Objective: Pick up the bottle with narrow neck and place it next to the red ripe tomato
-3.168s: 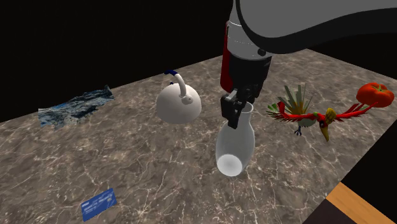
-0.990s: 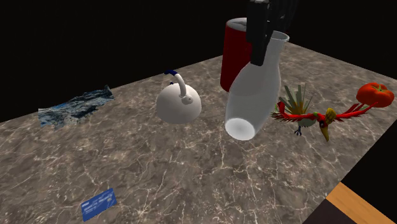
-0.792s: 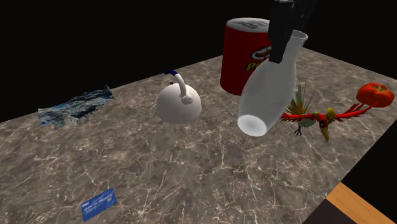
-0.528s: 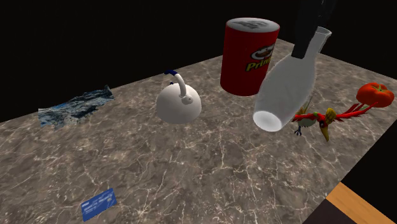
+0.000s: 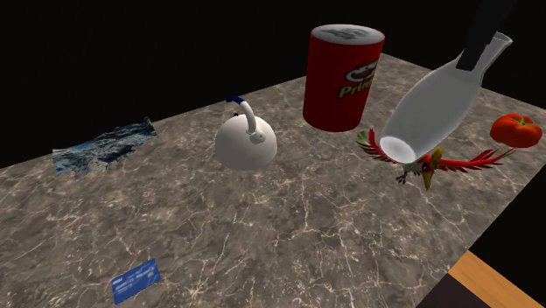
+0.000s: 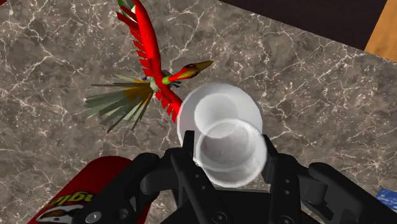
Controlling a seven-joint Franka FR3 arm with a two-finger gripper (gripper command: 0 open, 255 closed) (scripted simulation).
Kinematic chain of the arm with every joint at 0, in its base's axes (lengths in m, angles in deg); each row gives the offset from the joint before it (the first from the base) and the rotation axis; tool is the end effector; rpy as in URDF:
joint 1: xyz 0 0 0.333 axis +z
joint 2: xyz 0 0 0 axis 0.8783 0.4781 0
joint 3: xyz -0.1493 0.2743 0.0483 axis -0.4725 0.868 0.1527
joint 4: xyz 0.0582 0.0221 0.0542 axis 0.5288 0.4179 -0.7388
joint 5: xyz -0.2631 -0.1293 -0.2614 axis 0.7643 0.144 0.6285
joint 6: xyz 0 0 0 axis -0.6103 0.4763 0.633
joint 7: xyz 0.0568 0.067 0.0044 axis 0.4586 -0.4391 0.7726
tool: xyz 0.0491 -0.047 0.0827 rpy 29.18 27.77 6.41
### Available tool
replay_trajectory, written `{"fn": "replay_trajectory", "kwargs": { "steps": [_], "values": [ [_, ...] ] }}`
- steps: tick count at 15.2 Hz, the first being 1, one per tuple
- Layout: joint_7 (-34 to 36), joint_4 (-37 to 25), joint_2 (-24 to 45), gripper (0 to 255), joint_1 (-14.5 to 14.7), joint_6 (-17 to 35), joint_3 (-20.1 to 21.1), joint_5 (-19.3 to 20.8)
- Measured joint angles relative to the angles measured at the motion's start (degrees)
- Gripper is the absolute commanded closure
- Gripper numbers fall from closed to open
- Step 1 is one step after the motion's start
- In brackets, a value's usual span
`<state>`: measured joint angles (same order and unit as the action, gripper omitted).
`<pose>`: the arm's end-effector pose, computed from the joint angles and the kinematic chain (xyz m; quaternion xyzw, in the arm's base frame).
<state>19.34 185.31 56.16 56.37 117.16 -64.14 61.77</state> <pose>0.3504 -0.1865 0.6960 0.9949 0.0993 -0.0162 0.0043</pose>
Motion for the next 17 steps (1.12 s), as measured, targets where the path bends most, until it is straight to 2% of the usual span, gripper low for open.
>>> {"fn": "replay_trajectory", "kwargs": {
  "steps": [11, 14, 17],
  "values": [
    [-17.44, -7.73, 6.60, 255, -3.62, 0.74, -13.23, 2.59],
    [-23.06, -11.38, 9.82, 255, -4.71, 0.64, -17.52, 2.15],
    [-28.80, -16.13, 14.98, 255, -5.77, 0.86, -22.10, 0.07]
  ]
}}
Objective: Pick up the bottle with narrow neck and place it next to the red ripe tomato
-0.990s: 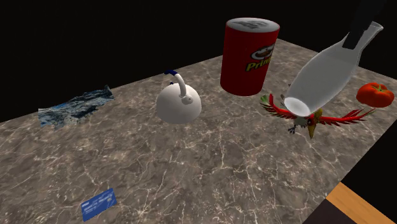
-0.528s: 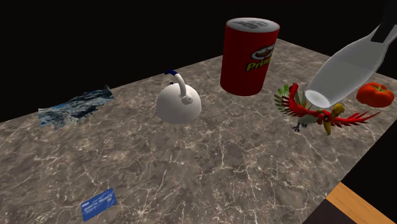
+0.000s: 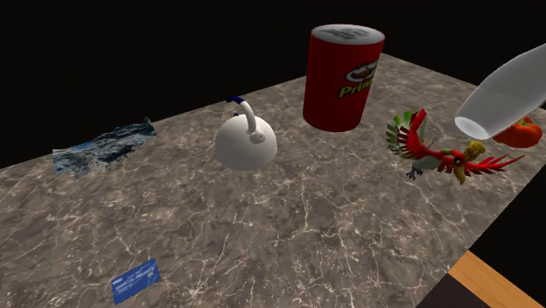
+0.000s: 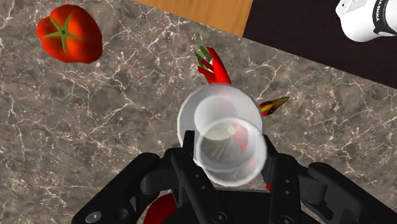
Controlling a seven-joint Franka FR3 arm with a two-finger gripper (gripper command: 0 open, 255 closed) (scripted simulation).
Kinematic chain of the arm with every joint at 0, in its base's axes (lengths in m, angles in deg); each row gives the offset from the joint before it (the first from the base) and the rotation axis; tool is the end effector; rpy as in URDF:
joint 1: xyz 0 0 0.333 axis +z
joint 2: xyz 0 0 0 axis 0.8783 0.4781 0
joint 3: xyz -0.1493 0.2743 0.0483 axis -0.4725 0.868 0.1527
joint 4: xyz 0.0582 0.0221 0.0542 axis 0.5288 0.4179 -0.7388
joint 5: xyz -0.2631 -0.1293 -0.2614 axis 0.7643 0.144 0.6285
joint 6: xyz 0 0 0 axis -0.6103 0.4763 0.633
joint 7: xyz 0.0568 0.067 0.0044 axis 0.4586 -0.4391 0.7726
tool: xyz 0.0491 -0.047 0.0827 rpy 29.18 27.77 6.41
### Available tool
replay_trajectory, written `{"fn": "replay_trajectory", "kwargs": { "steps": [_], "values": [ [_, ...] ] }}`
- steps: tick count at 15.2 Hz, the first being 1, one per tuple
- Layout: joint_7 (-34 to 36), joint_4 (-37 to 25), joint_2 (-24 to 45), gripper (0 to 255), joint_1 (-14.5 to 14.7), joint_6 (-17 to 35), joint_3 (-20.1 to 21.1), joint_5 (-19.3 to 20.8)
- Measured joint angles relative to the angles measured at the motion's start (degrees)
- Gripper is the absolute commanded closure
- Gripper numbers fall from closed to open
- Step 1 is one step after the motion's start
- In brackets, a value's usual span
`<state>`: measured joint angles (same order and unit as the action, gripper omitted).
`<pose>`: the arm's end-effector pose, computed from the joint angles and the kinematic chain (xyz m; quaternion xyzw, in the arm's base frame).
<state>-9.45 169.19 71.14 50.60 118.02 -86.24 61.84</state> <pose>0.2812 -0.4008 0.6991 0.9950 0.0988 -0.0162 0.0039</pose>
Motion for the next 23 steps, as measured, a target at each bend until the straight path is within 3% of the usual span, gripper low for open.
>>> {"fn": "replay_trajectory", "kwargs": {
  "steps": [6, 9, 12, 15, 23],
  "values": [
    [-13.03, -10.67, 12.68, 255, -5.40, -0.57, -8.95, -8.15],
    [-20.35, -19.38, 21.68, 255, -12.00, -3.05, -11.98, -15.23],
    [-25.67, -29.55, 30.35, 255, -20.89, -6.70, -12.40, -22.33],
    [-26.19, -27.22, 30.18, 255, -20.54, -4.65, -12.46, -22.11],
    [-24.77, -14.60, 25.42, 255, -15.15, 4.15, -12.92, -18.11]
  ]
}}
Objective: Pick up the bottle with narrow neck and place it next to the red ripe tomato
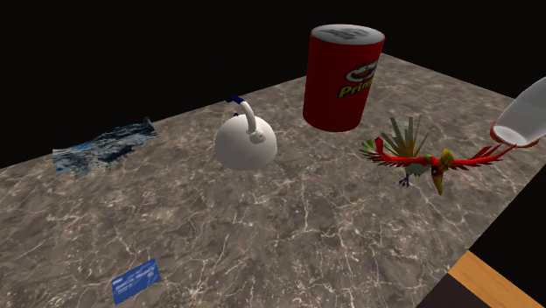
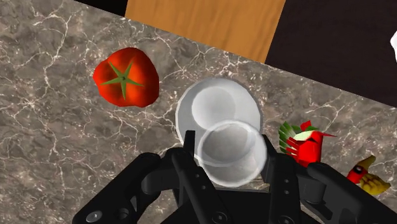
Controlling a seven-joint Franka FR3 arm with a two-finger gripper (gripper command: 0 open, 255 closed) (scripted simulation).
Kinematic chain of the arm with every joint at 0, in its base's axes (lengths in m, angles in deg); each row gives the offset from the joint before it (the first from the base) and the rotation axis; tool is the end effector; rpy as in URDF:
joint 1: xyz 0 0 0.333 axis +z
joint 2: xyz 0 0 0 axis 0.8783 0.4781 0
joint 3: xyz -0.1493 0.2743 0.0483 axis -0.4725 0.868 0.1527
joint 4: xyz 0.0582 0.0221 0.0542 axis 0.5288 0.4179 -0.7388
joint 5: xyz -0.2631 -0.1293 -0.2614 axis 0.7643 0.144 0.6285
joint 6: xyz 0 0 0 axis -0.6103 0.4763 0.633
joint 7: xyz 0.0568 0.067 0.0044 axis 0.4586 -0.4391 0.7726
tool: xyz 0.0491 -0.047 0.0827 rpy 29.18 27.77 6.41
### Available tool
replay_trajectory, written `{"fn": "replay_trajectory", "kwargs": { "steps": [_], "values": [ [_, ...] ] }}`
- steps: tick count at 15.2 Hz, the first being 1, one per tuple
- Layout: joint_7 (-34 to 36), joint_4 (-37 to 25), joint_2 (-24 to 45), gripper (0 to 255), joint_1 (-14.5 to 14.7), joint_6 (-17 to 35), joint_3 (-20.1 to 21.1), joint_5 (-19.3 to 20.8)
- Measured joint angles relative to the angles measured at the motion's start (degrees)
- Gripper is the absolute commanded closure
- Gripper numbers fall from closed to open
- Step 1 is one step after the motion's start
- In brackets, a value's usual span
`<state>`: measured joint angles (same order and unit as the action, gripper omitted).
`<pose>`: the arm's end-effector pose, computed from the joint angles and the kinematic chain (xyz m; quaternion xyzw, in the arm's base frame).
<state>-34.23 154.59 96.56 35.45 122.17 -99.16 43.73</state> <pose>0.2299 -0.5540 0.6463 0.9949 0.0999 -0.0160 0.0040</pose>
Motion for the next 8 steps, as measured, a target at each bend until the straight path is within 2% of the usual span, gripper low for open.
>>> {"fn": "replay_trajectory", "kwargs": {
  "steps": [8],
  "values": [
    [1.32, 9.83, -3.19, 255, 3.02, 7.54, 0.02, 2.53]
  ]
}}
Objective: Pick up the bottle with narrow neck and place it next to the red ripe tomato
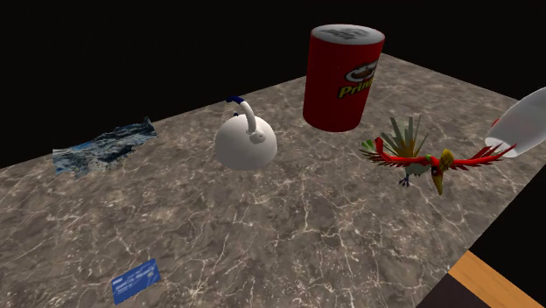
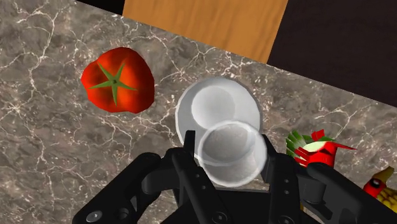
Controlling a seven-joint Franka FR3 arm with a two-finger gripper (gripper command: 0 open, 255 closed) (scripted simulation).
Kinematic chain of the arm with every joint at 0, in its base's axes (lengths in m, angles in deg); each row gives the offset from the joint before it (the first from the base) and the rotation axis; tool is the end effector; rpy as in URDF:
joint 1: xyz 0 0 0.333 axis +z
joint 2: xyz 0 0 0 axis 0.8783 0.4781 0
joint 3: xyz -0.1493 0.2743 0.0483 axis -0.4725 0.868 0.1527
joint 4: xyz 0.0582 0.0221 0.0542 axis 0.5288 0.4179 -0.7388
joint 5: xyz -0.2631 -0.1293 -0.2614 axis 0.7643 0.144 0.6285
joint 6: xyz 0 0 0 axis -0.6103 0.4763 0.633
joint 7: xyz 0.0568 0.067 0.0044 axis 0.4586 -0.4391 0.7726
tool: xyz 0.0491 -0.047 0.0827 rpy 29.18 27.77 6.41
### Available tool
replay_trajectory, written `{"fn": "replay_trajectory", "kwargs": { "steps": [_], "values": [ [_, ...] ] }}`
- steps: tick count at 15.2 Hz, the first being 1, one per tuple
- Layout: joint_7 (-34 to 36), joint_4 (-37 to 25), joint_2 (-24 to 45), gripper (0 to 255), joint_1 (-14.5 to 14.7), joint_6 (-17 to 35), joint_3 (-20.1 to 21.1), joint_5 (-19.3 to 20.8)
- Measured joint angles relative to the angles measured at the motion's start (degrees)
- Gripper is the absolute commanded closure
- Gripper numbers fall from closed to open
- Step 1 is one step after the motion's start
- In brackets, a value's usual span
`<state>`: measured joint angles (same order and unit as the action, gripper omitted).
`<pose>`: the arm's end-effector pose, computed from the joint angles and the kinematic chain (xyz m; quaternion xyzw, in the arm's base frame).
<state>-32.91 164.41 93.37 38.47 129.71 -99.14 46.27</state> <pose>0.2298 -0.5540 0.6039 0.9949 0.0999 -0.0161 0.0041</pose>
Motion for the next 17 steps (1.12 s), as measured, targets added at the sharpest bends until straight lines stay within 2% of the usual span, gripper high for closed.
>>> {"fn": "replay_trajectory", "kwargs": {
  "steps": [8, 15, 16, 17],
  "values": [
    [0.93, 8.41, -1.96, 255, 1.71, 7.07, 0.17, 1.49],
    [0.82, 9.44, -1.79, 255, 1.68, 8.24, 0.20, 1.34],
    [0.82, 9.45, -1.79, 0, 1.68, 8.24, 0.20, 1.34],
    [0.82, 9.44, -1.79, 0, 1.68, 8.25, 0.20, 1.34]
  ]
}}
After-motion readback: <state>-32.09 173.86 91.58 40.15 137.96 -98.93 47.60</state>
